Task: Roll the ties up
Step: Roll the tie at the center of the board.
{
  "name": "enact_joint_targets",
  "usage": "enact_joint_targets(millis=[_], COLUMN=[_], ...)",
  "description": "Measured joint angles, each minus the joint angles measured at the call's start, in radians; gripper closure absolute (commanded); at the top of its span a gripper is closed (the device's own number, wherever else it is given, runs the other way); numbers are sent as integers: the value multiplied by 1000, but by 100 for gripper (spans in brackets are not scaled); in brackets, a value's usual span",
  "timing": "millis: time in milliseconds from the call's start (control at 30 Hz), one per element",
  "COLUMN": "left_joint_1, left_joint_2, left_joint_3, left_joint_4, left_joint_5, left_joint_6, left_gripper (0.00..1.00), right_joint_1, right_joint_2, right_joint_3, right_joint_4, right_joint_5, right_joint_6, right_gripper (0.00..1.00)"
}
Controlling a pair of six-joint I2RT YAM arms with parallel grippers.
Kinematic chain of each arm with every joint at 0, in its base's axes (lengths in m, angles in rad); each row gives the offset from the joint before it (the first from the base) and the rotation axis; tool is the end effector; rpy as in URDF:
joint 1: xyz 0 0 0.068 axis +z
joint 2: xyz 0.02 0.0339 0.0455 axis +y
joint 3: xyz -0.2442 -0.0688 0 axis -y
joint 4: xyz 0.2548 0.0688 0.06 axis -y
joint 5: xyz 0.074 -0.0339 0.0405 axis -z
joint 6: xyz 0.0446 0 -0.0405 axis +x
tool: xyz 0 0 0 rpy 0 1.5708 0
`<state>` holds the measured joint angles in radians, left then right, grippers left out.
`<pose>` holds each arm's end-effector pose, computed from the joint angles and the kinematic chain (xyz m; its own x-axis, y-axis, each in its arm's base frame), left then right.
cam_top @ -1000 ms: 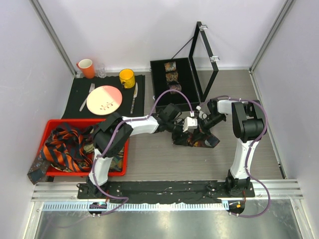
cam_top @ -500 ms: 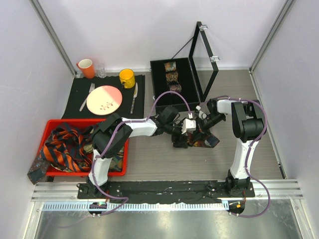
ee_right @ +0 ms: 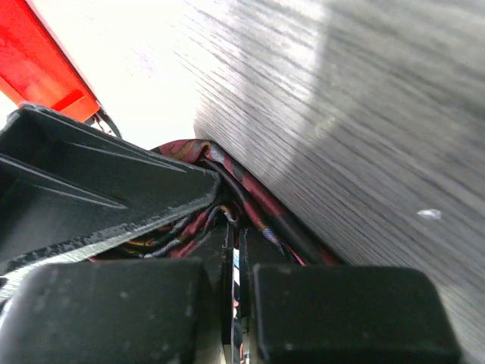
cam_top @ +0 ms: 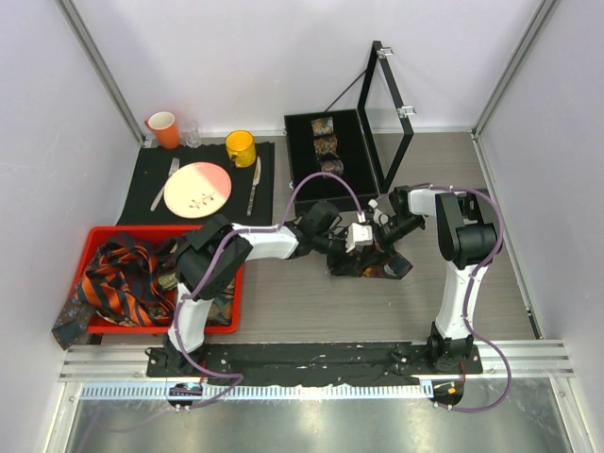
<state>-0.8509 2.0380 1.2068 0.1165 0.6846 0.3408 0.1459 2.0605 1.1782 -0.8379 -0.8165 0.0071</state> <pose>0.2610 -0.3404 0.1126 -0.1073 0.5151 -0.8504 0.9902 -0.0218 -0.1382 0.3193 0.0798 0.0670 -0.9783 -0.1388 0.1540 0.0147 0.6943 0.7196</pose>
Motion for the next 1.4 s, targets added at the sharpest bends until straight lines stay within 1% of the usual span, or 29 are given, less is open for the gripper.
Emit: enact_joint_targets(millis=[33, 67, 133, 167, 233, 267, 333, 367, 433, 467, 533, 700, 900, 933, 1067, 1133, 1167, 1200, 1233, 1333, 1367, 1400], left_joint_1=[-1, -1, -2, -5, -8, -10, -14, -17, -22, -24, -27, -36, -36, -36, -36, -36, -36, -36, -36, -36, -36, -33], left_joint_2=[3, 7, 9, 10, 10, 10, 8, 6, 3, 1, 0, 0, 0, 1, 2, 2, 2, 2, 2, 2, 2, 2], left_joint_3=[3, 7, 14, 18, 25, 29, 41, 46, 55, 61, 73, 110, 134, 136, 145, 146, 146, 147, 147, 147, 147, 147], left_joint_4=[1, 1, -5, -10, -28, -38, -70, -86, -117, -137, -165, -261, -318, -324, -343, -351, -355, -357, -358, -365, -366, -366], left_joint_5=[-3, -5, -15, -23, -39, -47, -63, -73, -93, -107, -123, -172, -187, -188, -191, -190, -190, -190, -190, -190, -188, -186], left_joint_6=[-4, -4, -3, -3, 6, 10, 31, 40, 62, 75, 89, 122, 140, 140, 140, 140, 140, 140, 140, 144, 145, 147], left_gripper=[48, 54, 60, 66, 68, 70, 72, 73, 75, 75, 76, 77, 75, 75, 72, 71, 69, 68, 66, 52, 45, 42], right_joint_1=[0, 0, 1, 1, 1, 1, 0, 0, -1, -5, -18, -66, -75, -69, -35, -26, -24, -23, -23, -21, -21, -23], right_joint_2=[0, 0, 0, 0, 0, -1, -2, -3, -4, -6, -7, -28, -71, -73, -74, -74, -74, -74, -74, -74, -74, -74], right_joint_3=[0, 0, 0, 0, 0, 0, 0, 0, -2, -4, -4, -5, -15, -16, -23, -31, -34, -38, -39, -40, -40, -40], right_joint_4=[0, 0, 1, 1, 2, 2, 3, 4, 10, 10, 4, -39, -48, -48, -26, -4, 10, 21, 26, 30, 29, 29], right_joint_5=[-1, -1, -2, -2, -2, -3, -8, -9, -19, -24, -35, -60, -137, -149, -171, -169, -167, -171, -172, -176, -175, -174], right_joint_6=[0, 0, 0, 0, 0, 0, 0, 1, 2, 2, -3, -53, -81, -82, -75, -60, -51, -39, -35, -10, -9, -9], right_gripper=[99, 99, 99, 99, 99, 98, 93, 88, 83, 79, 75, 59, 50, 50, 51, 61, 69, 91, 99, 99, 99, 99])
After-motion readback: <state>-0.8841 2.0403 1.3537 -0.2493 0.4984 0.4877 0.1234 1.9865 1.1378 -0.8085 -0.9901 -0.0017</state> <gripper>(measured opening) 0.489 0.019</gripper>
